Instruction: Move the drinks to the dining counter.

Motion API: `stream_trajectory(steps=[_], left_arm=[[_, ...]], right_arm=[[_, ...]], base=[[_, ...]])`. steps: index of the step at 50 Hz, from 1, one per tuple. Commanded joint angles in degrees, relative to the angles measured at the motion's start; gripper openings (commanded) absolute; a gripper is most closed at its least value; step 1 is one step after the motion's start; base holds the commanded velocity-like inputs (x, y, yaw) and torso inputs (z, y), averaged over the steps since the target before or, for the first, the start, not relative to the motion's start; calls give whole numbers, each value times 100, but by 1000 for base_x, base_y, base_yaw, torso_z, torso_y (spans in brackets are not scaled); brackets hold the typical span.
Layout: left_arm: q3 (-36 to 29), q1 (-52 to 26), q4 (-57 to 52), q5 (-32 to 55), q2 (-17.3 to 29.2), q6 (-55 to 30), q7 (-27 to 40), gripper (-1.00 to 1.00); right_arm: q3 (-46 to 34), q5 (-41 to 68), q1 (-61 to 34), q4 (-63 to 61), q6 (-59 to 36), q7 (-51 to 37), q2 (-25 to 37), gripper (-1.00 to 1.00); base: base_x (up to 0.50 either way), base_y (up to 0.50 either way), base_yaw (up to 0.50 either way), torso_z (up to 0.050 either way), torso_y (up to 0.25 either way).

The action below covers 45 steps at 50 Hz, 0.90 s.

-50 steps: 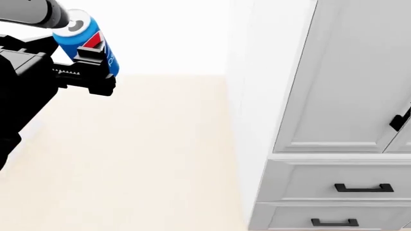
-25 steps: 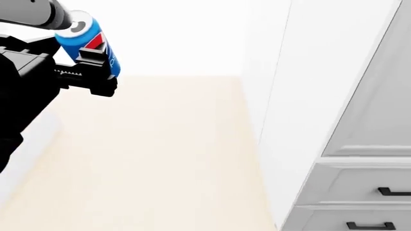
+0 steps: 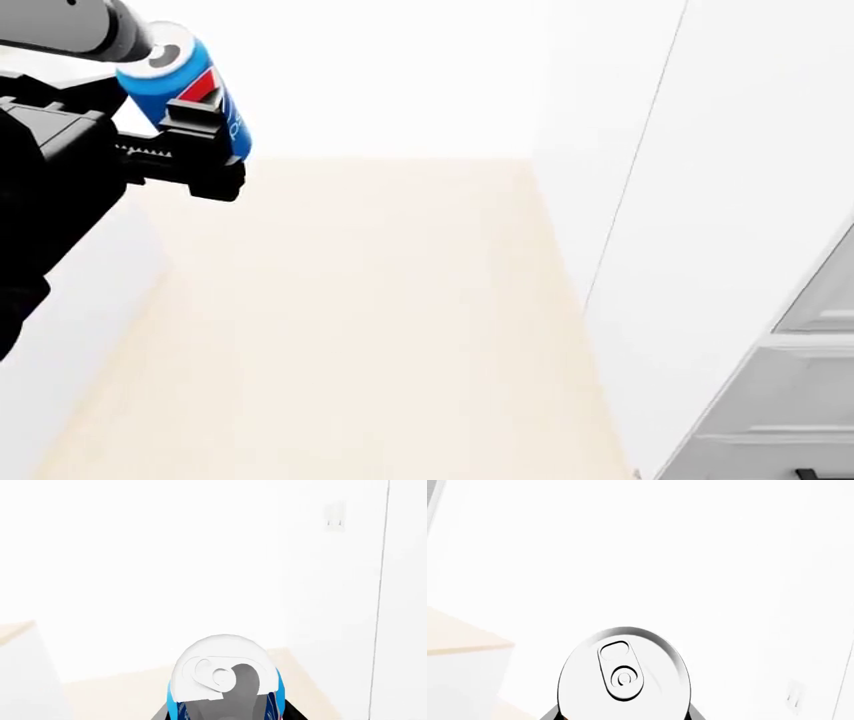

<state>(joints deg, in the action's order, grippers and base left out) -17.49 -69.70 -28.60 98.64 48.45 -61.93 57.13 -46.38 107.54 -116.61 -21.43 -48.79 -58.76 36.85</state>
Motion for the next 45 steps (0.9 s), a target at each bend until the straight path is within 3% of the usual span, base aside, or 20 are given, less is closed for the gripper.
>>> stream_trajectory(steps=[1,45], left_arm=[[-24,-72,30,17,-3,42,39,-100],[-121,-44,-4,-11,39,122,6,-100]], right_arm=[[33,-133,-40,32,-91,48,-22,-100],[50,-145,1,-7,-120,44,-15,-100]], base=[[45,500,0,0,0],[46,500,0,0,1]])
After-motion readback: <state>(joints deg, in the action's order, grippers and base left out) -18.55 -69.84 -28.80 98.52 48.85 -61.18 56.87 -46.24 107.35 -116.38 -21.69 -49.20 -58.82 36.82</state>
